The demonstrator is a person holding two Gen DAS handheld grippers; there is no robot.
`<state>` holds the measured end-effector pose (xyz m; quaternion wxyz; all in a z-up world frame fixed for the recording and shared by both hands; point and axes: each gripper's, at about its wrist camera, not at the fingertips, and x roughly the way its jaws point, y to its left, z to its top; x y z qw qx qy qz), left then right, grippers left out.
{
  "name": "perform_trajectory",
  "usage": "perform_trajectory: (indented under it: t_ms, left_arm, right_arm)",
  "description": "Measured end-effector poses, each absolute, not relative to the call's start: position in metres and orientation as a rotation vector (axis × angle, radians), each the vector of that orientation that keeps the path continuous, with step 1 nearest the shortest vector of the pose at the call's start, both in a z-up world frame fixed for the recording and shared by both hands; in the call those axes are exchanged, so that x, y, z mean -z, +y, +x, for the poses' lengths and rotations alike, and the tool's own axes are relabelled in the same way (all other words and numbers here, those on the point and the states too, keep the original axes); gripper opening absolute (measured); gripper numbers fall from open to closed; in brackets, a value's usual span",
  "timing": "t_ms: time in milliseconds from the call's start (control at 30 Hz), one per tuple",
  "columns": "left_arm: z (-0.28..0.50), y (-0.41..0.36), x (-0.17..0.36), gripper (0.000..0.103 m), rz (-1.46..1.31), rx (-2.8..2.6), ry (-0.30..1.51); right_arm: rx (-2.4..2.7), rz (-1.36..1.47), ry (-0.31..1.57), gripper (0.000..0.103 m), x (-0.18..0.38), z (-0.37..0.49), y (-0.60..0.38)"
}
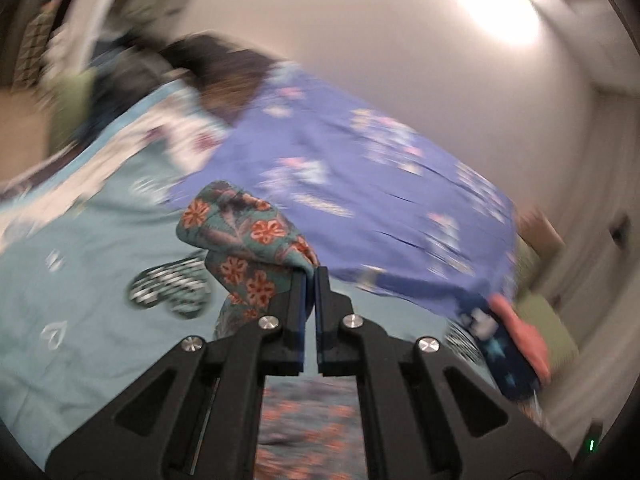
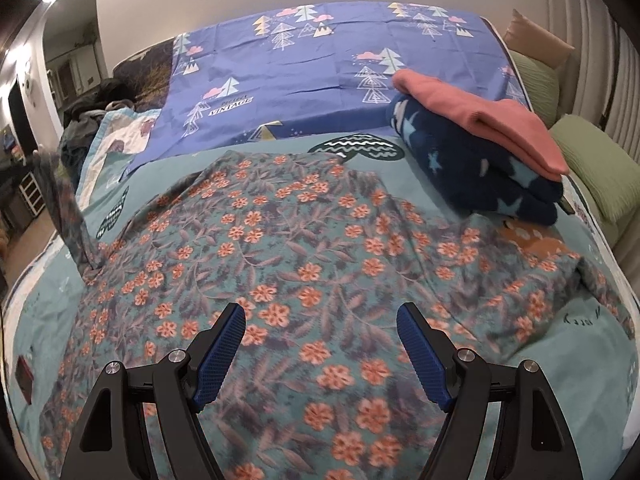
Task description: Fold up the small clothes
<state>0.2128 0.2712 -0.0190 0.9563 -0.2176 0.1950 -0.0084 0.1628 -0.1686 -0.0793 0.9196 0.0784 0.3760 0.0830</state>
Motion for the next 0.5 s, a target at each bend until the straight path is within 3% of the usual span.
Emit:
perform_trajectory:
  t_ms: [233, 500]
  left_arm:
    - [0.208, 0.157, -0.007, 0.005, -0.244, 0.294, 0.419]
    - [0.201, 0.046, 0.019, 0.005, -0.049, 0.567, 0.528]
  right_arm:
    - [-0.159, 0.249, 0.779, 0.080, 0.083, 0.155, -0.203]
    - [-0.170, 0.369, 0.806, 0.080, 0.094, 0.150, -0.231]
